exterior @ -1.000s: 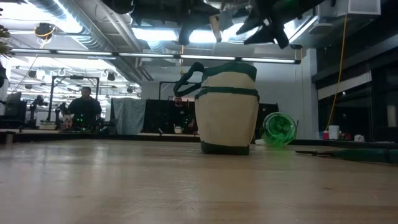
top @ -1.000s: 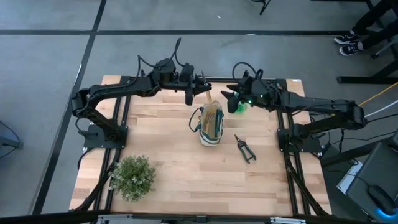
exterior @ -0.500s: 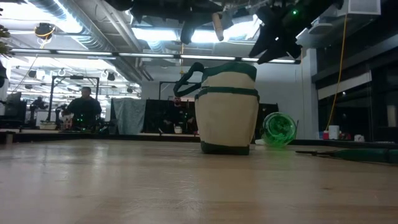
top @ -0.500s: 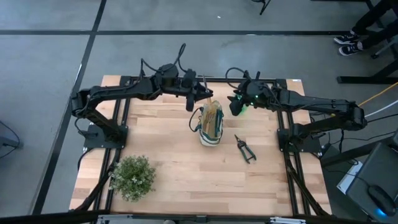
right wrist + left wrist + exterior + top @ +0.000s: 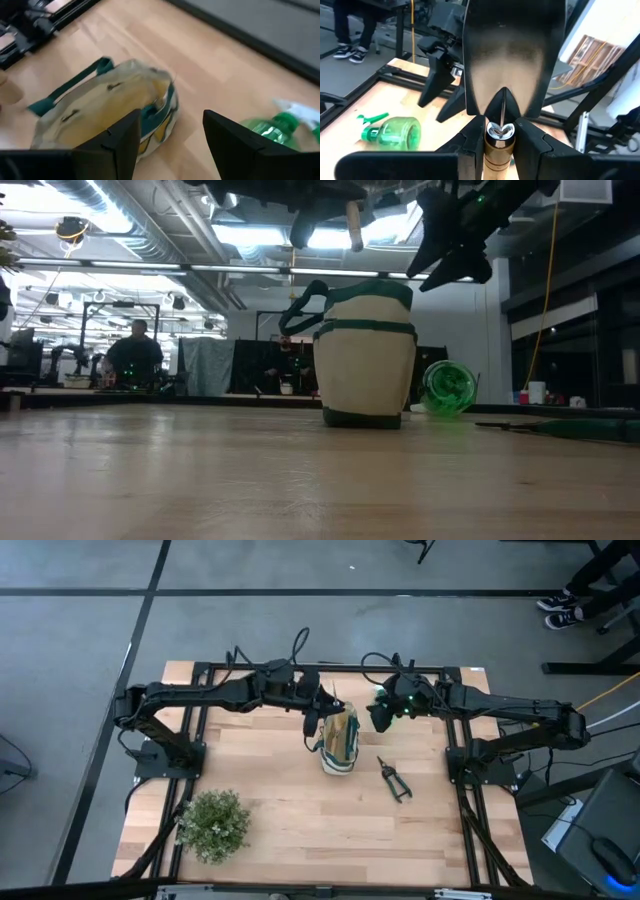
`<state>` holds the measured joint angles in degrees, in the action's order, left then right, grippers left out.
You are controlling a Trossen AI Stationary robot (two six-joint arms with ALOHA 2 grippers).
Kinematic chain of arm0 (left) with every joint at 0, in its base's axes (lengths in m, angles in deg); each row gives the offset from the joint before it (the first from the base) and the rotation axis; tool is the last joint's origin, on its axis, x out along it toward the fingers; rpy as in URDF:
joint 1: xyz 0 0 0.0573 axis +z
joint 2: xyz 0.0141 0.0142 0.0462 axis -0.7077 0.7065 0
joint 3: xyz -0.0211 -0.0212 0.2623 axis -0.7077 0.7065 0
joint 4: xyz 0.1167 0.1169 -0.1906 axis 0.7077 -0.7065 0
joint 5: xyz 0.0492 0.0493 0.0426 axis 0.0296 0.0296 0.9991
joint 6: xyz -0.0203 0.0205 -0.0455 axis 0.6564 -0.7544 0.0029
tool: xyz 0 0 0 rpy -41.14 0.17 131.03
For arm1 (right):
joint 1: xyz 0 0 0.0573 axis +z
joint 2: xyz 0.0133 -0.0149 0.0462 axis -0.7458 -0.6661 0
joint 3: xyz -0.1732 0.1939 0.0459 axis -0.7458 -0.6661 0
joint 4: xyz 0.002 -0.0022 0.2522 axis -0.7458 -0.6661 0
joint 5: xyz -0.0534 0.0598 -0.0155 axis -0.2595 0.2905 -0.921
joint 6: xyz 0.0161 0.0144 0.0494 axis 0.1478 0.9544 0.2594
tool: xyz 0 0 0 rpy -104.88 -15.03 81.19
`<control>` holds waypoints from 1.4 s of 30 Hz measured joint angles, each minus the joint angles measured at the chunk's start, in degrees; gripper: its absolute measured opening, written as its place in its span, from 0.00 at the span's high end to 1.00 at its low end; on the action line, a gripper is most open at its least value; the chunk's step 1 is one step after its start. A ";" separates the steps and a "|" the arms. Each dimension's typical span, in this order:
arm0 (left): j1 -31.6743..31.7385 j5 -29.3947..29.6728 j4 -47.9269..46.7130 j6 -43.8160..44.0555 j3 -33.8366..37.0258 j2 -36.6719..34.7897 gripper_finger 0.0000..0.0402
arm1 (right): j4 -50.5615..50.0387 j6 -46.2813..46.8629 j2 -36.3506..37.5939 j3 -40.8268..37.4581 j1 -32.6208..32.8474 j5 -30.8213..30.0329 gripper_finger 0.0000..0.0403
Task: Pick & Place Garden tools in Gardening bag
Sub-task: Put the trowel into the gardening bag
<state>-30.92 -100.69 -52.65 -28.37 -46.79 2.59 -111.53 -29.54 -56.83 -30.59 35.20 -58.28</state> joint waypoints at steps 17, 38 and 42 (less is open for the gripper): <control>-5.21 12.09 -5.87 -6.84 0.02 1.46 0.83 | -4.53 6.87 0.00 0.02 1.71 8.34 0.47; -3.90 7.30 -7.19 24.89 0.00 11.78 0.82 | -4.49 8.84 0.00 0.01 6.40 8.15 0.47; -2.67 7.34 -8.62 25.83 0.00 11.76 0.82 | -4.49 8.84 0.00 0.02 6.88 8.12 0.47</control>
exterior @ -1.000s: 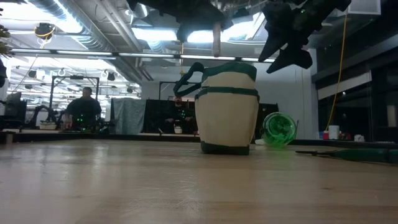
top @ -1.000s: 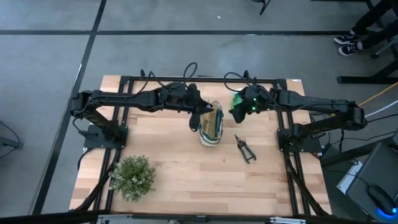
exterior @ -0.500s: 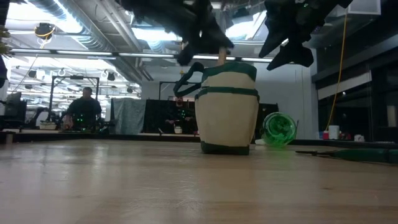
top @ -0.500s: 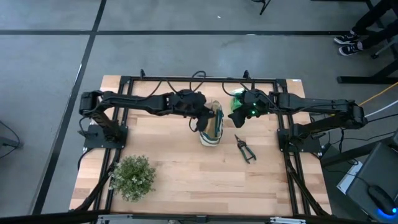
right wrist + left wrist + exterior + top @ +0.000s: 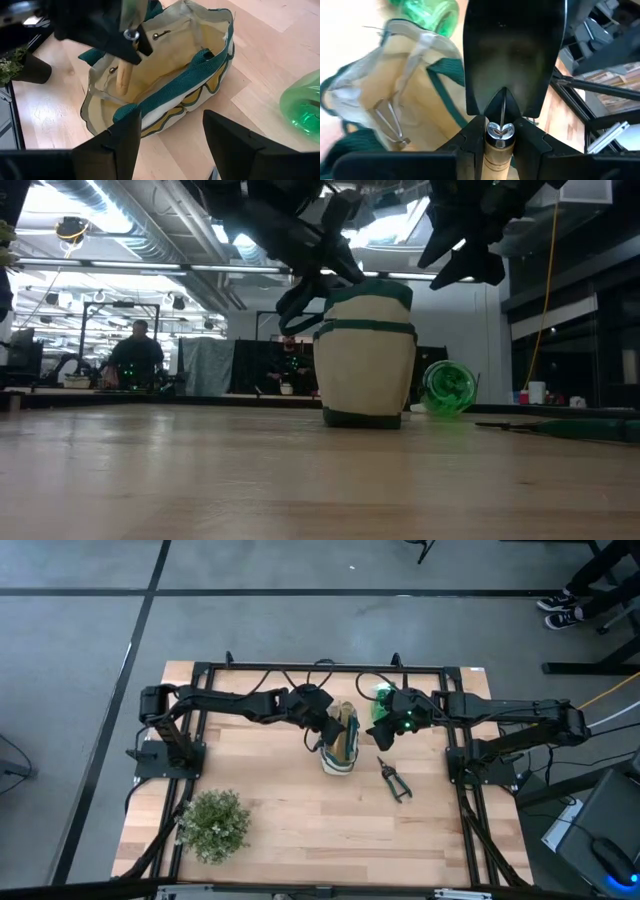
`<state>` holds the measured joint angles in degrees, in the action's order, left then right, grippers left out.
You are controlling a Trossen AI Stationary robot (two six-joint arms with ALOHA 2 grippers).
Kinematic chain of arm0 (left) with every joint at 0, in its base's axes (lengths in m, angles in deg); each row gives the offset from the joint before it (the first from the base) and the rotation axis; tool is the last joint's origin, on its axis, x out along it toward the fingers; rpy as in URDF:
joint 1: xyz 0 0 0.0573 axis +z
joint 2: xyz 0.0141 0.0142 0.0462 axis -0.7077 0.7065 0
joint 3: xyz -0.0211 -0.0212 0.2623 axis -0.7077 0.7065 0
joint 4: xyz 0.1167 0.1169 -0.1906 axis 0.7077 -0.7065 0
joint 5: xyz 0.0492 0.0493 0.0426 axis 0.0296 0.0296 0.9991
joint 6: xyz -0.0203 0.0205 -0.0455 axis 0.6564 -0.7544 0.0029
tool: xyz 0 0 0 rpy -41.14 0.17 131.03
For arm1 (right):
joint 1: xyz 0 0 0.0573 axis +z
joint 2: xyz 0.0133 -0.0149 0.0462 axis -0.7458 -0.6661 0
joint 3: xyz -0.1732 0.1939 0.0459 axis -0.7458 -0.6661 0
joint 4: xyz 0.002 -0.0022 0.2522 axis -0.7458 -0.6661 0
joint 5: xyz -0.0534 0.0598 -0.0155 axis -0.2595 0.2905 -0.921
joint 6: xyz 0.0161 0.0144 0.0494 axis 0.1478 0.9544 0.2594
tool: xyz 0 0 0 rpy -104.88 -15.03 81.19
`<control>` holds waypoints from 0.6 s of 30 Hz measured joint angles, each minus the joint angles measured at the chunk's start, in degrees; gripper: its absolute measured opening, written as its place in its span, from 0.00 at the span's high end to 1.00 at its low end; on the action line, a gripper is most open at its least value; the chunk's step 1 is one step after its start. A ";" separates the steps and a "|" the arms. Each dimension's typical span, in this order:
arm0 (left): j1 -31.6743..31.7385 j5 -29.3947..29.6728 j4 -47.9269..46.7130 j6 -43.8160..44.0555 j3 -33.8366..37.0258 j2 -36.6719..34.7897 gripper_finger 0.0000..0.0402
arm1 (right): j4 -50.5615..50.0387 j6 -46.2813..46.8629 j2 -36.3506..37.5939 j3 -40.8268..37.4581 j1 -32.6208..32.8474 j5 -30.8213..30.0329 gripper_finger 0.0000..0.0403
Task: Pick & Place Garden tools in Gardening bag
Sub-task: Put the trowel into the gardening bag, then put the spray bottle into the gardening bag
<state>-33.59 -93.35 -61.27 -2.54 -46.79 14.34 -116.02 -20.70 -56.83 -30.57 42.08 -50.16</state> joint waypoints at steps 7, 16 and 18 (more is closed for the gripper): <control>1.76 -1.63 0.15 4.18 0.00 -0.20 0.75 | 0.00 0.00 0.00 0.00 0.37 -1.49 0.47; 1.94 -2.50 0.34 3.87 0.00 -0.22 0.67 | 0.00 0.00 0.00 0.00 0.37 -1.49 0.47; 2.19 -4.12 0.87 3.85 0.00 -0.22 0.66 | 0.00 -0.02 0.00 -0.01 0.37 -1.49 0.47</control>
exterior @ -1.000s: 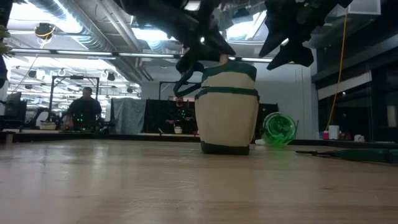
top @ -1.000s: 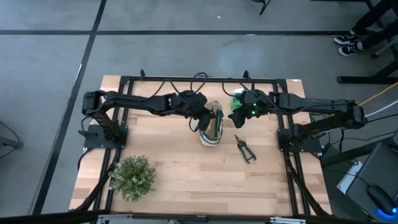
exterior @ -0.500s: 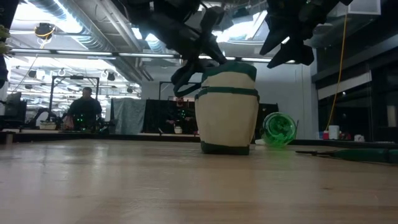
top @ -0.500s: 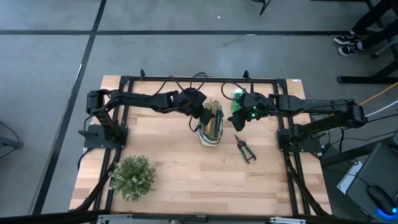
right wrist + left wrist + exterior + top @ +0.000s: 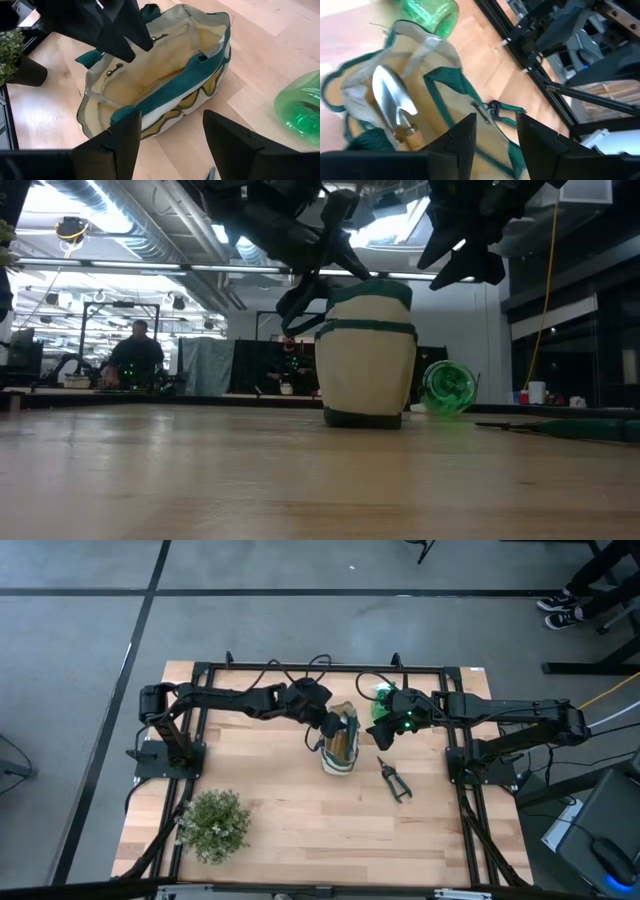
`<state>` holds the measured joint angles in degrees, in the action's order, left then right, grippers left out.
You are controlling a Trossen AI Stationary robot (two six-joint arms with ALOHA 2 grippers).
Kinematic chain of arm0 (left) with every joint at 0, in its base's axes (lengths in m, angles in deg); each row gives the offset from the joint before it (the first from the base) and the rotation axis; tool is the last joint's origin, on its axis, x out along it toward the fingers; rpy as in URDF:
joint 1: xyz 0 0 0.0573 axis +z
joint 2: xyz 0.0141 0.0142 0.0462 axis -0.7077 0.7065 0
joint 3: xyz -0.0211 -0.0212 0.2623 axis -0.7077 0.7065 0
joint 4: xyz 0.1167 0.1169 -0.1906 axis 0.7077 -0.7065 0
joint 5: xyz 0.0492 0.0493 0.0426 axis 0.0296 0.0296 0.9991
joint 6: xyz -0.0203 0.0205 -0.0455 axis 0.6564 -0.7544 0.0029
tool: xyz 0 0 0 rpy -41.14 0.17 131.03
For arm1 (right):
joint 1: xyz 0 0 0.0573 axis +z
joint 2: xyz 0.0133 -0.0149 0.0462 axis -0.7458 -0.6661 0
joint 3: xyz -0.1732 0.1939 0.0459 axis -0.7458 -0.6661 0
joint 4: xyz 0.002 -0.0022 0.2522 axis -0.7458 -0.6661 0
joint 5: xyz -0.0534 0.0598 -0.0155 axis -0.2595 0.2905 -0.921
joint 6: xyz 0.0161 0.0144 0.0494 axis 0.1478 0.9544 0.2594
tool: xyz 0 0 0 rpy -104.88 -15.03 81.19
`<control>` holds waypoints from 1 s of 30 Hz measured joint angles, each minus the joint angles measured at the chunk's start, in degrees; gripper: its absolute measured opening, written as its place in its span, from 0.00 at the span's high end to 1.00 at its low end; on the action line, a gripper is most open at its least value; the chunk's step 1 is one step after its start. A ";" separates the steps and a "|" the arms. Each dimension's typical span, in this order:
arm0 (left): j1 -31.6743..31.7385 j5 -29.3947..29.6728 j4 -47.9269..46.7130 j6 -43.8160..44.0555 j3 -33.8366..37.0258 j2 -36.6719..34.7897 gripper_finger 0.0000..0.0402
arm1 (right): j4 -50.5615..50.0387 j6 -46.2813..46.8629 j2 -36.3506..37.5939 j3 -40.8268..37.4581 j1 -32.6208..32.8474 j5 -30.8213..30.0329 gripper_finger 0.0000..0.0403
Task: Pick & Place Garden tools in Gardening bag
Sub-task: Put the spray bottle into the gardening bag
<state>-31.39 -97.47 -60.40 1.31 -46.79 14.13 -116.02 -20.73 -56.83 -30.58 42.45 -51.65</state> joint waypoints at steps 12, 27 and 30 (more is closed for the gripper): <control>1.41 -11.44 13.93 -4.09 0.00 -0.19 0.65 | 0.00 0.19 0.00 -0.01 0.00 -1.53 0.47; 4.71 -9.84 17.54 -17.54 0.07 -6.57 0.65 | 0.13 16.69 0.00 0.00 -3.33 -12.64 0.47; 5.63 -9.10 16.81 -20.76 0.07 -7.55 0.65 | 0.13 16.70 0.00 0.00 -6.18 -10.04 0.47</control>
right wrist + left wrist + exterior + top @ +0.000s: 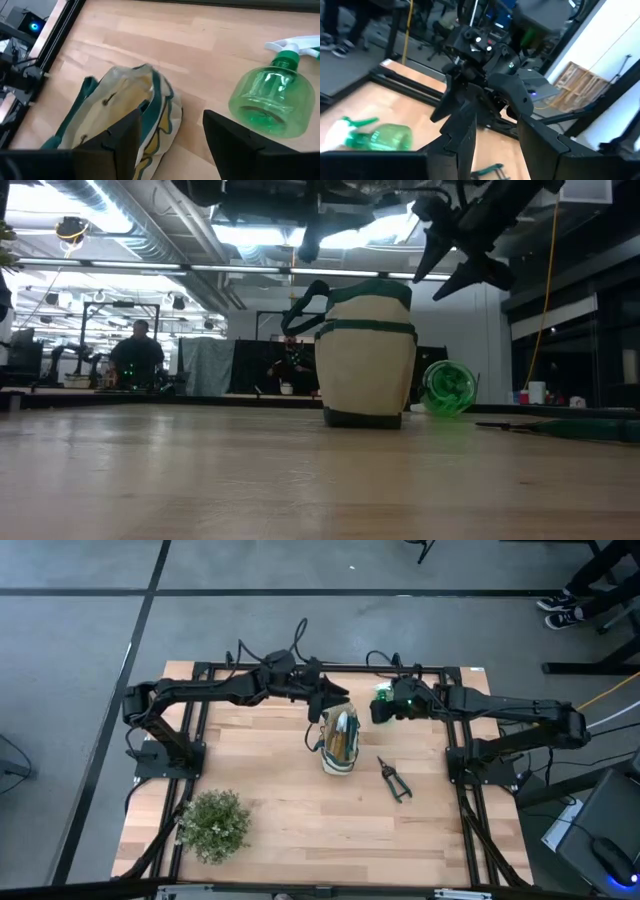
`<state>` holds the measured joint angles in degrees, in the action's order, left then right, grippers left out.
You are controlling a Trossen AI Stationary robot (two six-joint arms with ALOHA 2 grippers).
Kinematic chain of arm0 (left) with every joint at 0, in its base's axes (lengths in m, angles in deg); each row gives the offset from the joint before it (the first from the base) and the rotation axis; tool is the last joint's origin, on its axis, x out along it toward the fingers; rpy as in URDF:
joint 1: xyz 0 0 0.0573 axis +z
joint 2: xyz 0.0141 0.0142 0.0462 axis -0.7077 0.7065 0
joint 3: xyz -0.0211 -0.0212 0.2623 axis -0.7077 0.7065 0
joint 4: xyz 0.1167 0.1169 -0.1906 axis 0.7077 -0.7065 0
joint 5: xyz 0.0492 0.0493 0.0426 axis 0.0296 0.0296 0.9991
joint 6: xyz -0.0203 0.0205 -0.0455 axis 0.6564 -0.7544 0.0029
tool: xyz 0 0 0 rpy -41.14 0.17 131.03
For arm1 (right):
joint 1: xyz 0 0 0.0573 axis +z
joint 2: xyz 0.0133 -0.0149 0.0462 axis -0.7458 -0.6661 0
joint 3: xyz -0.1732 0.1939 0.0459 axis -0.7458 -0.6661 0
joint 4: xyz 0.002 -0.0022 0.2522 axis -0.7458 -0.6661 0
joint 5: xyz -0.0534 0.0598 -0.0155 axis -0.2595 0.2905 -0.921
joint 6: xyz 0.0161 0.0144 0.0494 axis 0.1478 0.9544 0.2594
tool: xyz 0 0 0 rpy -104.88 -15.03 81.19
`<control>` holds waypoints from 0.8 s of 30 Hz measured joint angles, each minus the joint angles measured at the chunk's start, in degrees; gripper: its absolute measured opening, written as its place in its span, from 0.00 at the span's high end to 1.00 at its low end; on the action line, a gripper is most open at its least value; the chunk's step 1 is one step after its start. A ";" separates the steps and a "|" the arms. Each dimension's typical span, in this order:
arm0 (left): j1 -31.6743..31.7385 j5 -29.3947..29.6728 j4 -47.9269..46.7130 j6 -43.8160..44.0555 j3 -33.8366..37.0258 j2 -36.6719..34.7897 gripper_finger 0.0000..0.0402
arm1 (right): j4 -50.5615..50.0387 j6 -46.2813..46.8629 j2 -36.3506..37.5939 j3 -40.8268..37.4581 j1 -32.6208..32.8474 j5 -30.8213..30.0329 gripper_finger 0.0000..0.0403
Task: Pick & Place Garden tools in Gardening bag
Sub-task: Put the spray bottle into the gardening bag
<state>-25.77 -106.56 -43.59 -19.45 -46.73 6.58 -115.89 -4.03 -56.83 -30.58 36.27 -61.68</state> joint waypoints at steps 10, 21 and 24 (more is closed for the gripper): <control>2.24 2.53 -4.90 -4.53 -0.04 -1.00 0.65 | 0.36 -4.93 -4.61 0.01 -13.02 12.41 0.47; 4.78 2.33 -7.48 -8.56 -0.04 -1.33 0.65 | 6.75 -16.18 -13.63 0.01 -23.50 12.68 0.47; 5.80 2.27 -7.97 -8.99 -0.04 -1.33 0.65 | 7.94 -17.67 -16.78 0.01 -25.40 12.89 0.47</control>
<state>-19.97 -104.30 -51.57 -28.44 -46.77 5.25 -107.95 -21.70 -73.62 -30.57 10.87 -48.80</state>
